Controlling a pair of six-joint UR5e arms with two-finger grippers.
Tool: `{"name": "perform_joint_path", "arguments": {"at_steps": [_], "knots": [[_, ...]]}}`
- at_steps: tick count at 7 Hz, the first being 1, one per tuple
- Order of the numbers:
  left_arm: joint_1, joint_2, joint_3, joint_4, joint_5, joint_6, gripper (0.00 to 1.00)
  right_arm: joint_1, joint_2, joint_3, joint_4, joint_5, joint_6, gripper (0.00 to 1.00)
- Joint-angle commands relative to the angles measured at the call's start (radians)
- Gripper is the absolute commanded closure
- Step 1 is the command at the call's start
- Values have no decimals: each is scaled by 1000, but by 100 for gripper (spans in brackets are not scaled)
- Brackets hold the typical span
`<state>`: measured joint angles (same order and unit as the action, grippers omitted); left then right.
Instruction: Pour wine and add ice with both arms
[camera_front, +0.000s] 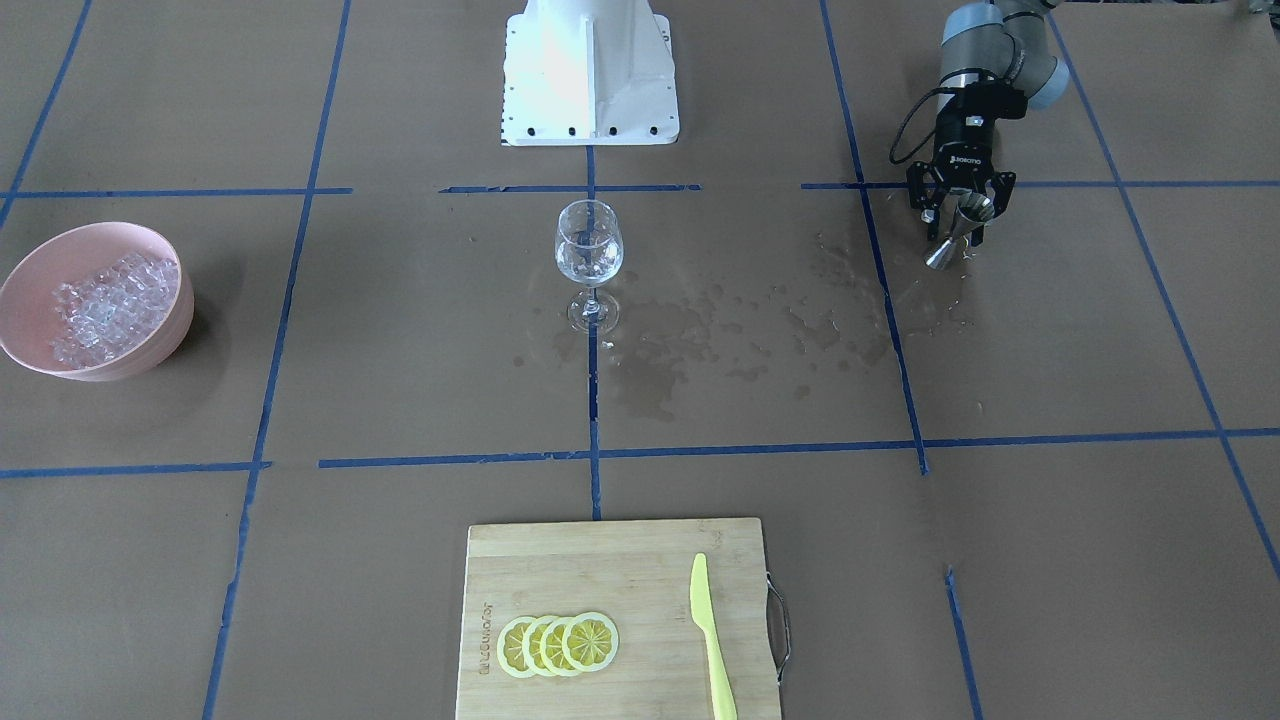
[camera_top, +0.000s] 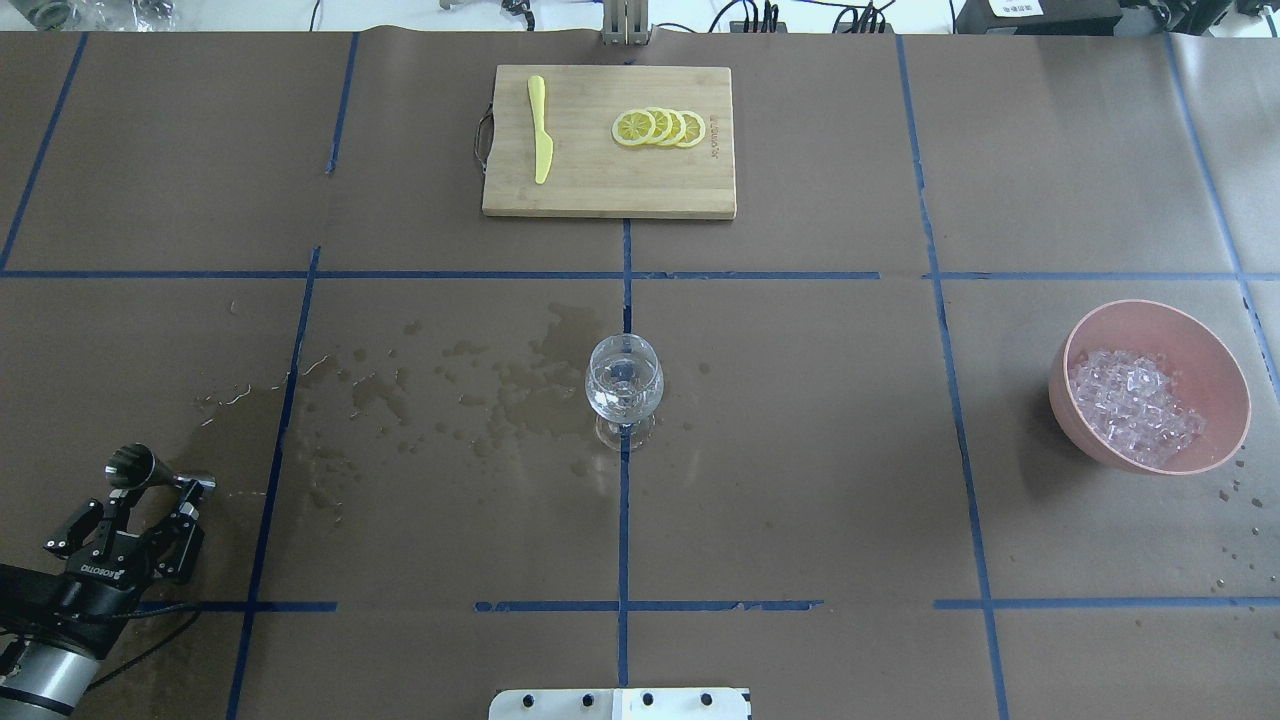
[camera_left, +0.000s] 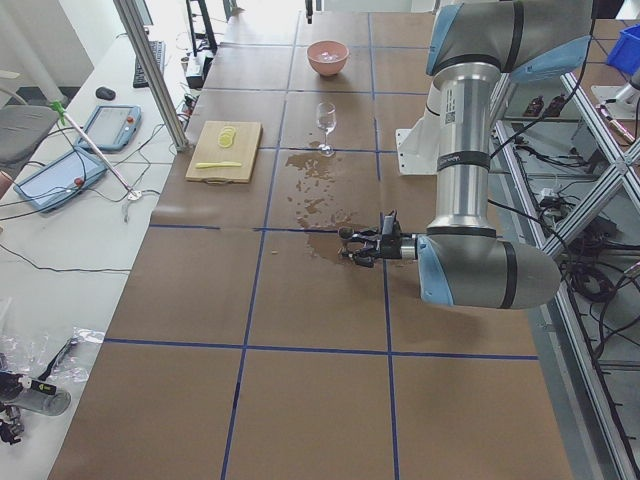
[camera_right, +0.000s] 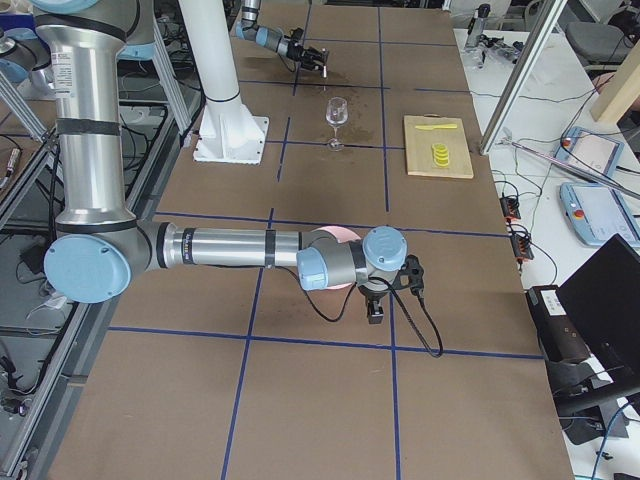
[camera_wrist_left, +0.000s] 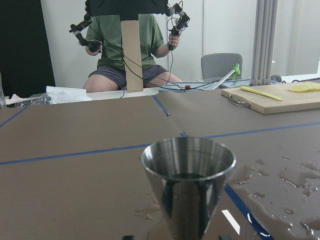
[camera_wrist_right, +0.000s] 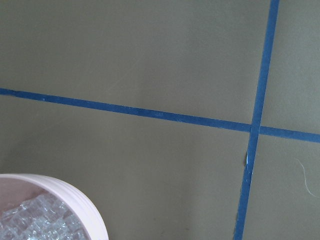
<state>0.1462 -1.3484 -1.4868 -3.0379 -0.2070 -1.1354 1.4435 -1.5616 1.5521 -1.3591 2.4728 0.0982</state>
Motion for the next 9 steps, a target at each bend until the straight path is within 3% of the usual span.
{"name": "perform_joint_path", "arguments": {"at_steps": [1,4,9], "knots": [[3,-2,0,-2,0,2,54,0,0,-1,0,0,0,0],[3,-2,0,-6,3,2,49,0,-3,0,0,0,0,0],[3,-6,5,-7,9,3,51,0,-5,3,0,0,0,0]]}}
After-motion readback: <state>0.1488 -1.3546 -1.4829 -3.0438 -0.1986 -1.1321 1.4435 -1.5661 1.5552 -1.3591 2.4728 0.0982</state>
